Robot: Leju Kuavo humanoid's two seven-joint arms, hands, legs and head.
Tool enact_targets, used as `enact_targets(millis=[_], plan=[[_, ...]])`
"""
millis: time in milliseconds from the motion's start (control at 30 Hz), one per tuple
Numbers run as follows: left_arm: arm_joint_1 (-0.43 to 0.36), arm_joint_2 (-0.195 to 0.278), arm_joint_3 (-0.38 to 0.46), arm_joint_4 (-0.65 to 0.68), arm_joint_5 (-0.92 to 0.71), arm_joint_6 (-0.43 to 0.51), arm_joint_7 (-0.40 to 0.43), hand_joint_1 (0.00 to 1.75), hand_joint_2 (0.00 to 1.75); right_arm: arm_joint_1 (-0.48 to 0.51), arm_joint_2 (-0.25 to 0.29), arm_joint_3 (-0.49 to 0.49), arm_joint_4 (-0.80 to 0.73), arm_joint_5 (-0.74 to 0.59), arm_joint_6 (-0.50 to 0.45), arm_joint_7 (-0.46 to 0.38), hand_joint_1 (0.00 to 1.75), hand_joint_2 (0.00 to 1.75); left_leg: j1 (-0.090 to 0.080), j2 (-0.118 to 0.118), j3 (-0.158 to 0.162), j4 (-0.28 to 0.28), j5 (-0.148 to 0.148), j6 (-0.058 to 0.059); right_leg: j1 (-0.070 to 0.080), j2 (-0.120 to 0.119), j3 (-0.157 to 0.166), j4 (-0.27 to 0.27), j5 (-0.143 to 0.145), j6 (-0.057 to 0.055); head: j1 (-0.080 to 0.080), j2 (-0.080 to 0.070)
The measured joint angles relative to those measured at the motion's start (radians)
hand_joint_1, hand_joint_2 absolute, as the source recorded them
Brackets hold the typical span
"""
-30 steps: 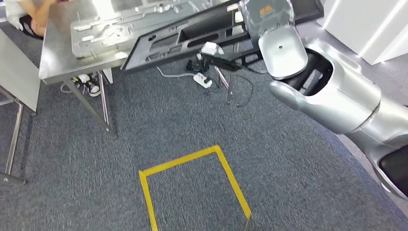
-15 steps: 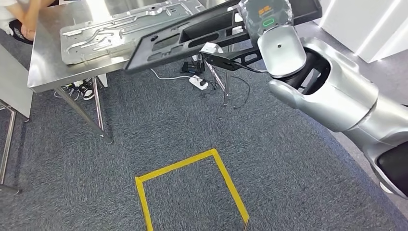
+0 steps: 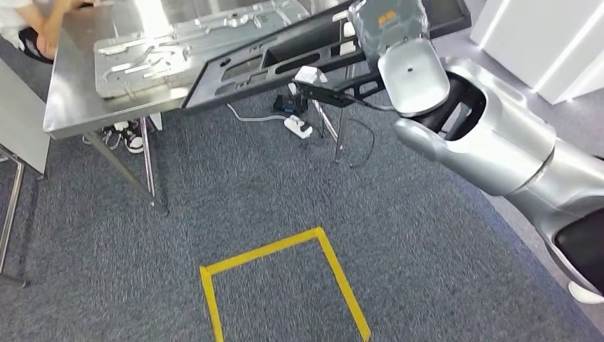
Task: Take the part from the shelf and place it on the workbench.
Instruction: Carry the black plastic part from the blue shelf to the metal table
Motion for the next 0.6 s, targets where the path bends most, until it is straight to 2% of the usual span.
enact_targets(millis=[67, 133, 167, 233, 267, 300, 333, 367, 433, 500, 567, 600], plan=[[0.000, 0.000, 0.000, 0.000, 0.000, -0.001, -0.003, 0.00, 1.75, -0.001, 0.000, 0.000, 0.002, 0.000, 0.000, -0.001, 1.75, 1.75, 0.002, -0.006, -0.004, 0.001, 0.001, -0.007, 0.001, -0.009, -0.002, -0.005, -0.001, -0.014, 0.000, 0.000], [0.002, -0.002, 0.000, 0.000, -0.001, -0.002, -0.004, 0.00, 1.75, -0.002, 0.001, 0.000, 0.003, 0.000, 0.000, -0.002, 1.75, 1.75, 0.003, -0.001, -0.018, 0.028, -0.017, -0.016, -0.002, -0.021, 0.004, -0.011, -0.001, -0.024, -0.004, 0.000], [0.001, -0.002, 0.000, 0.000, -0.001, -0.002, -0.005, 0.00, 1.75, -0.002, 0.002, 0.000, 0.003, 0.000, 0.000, -0.002, 1.75, 1.75, 0.004, 0.004, -0.038, 0.068, -0.038, -0.022, -0.004, -0.027, 0.007, -0.014, -0.002, -0.028, -0.006, 0.000], [0.000, -0.002, 0.000, 0.000, 0.000, -0.002, -0.005, 0.00, 1.75, -0.002, 0.003, 0.000, 0.003, 0.000, 0.000, -0.002, 1.75, 1.75, 0.006, 0.013, -0.103, 0.191, -0.088, -0.031, -0.002, -0.040, 0.009, -0.015, -0.004, -0.033, -0.010, 0.000], [0.001, -0.002, 0.000, 0.000, 0.000, -0.002, -0.005, 0.00, 1.75, -0.002, 0.003, 0.000, 0.004, 0.000, 0.000, -0.002, 1.75, 1.75, 0.007, 0.015, -0.135, 0.242, -0.101, -0.033, -0.002, -0.048, 0.010, -0.015, -0.005, -0.035, -0.010, 0.000], [0.002, -0.002, 0.000, 0.000, 0.000, -0.002, -0.005, 0.00, 1.75, -0.002, 0.003, 0.000, 0.004, 0.000, 0.000, -0.002, 1.75, 1.75, 0.007, 0.016, -0.153, 0.266, -0.098, -0.033, -0.001, -0.055, 0.010, -0.015, -0.006, -0.035, -0.010, 0.000], [0.003, -0.002, 0.000, 0.000, 0.000, -0.002, -0.005, 0.00, 1.75, -0.002, 0.003, 0.000, 0.004, 0.000, 0.000, -0.002, 1.75, 1.75, 0.007, 0.018, -0.152, 0.250, -0.075, -0.031, 0.000, -0.062, 0.012, -0.015, -0.007, -0.036, -0.010, 0.000], [0.004, -0.003, 0.000, 0.000, 0.000, -0.002, -0.005, 0.00, 1.75, -0.002, 0.003, 0.001, 0.004, 0.000, 0.000, -0.002, 1.75, 1.75, 0.007, 0.022, -0.132, 0.200, -0.039, -0.028, 0.000, -0.068, 0.013, -0.015, -0.009, -0.035, -0.010, 0.000], [0.003, -0.003, 0.000, 0.000, 0.000, -0.003, -0.006, 0.00, 1.75, -0.004, 0.004, 0.001, 0.005, 0.000, 0.000, -0.002, 1.75, 1.75, -0.001, 0.052, -0.072, 0.064, 0.022, -0.016, 0.004, -0.081, 0.018, -0.017, -0.011, -0.032, -0.010, 0.000], [0.000, -0.002, 0.000, 0.000, 0.000, -0.003, -0.006, 0.00, 1.75, -0.006, 0.003, 0.001, 0.005, 0.000, 0.000, -0.002, 1.75, 1.75, -0.011, 0.073, -0.043, -0.003, 0.039, -0.003, 0.007, -0.094, 0.021, -0.021, -0.011, -0.024, -0.010, 0.000], [-0.001, -0.002, 0.000, 0.000, 0.000, -0.003, -0.006, 0.00, 1.75, -0.007, 0.003, 0.001, 0.005, 0.001, 0.000, -0.002, 1.75, 1.75, -0.014, 0.059, -0.041, -0.012, 0.042, 0.008, 0.008, -0.106, 0.027, -0.028, -0.009, -0.013, -0.009, 0.000], [0.000, -0.002, 0.000, 0.000, 0.000, -0.003, -0.006, 0.00, 1.75, -0.007, 0.003, 0.001, 0.005, 0.001, 0.000, -0.002, 1.75, 1.75, -0.012, 0.052, -0.036, -0.019, 0.047, 0.012, 0.007, -0.104, 0.029, -0.027, -0.012, -0.008, -0.009, 0.000]])
